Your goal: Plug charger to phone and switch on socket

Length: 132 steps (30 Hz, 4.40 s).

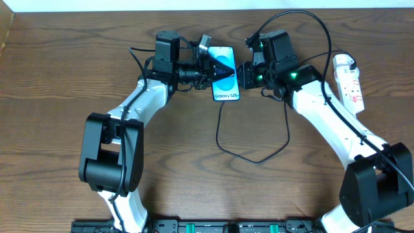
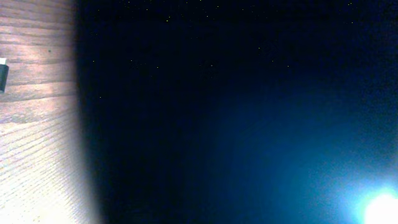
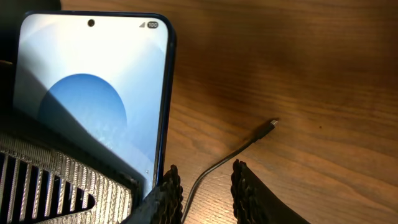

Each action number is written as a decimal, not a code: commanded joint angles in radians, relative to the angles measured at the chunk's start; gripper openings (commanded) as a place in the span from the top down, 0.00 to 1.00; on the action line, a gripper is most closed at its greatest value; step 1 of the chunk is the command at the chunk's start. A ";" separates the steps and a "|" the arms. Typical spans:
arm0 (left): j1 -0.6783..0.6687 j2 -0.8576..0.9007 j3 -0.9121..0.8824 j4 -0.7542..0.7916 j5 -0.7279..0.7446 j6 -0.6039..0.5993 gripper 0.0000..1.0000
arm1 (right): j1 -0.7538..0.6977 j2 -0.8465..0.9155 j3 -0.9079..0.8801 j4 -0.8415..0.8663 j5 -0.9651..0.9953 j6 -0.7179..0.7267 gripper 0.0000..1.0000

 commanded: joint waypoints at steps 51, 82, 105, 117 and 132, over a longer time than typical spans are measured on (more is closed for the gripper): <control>0.303 0.003 0.004 0.689 -0.182 -0.807 0.93 | -0.037 0.276 0.263 -0.150 -0.076 0.499 0.72; 0.315 0.003 0.004 0.275 -0.205 -0.510 0.93 | -0.024 0.459 0.259 -0.165 -0.048 0.560 0.72; 0.315 0.003 0.004 0.275 -0.149 -0.510 0.93 | -0.016 0.544 0.259 -0.101 -0.130 0.261 0.99; 0.315 0.003 0.004 0.288 0.201 -0.409 0.93 | -0.115 0.266 0.259 -0.257 -0.776 -0.322 0.99; 0.315 0.003 0.004 0.372 0.201 -0.413 0.93 | -0.010 0.221 0.259 -0.203 -0.915 -0.159 0.99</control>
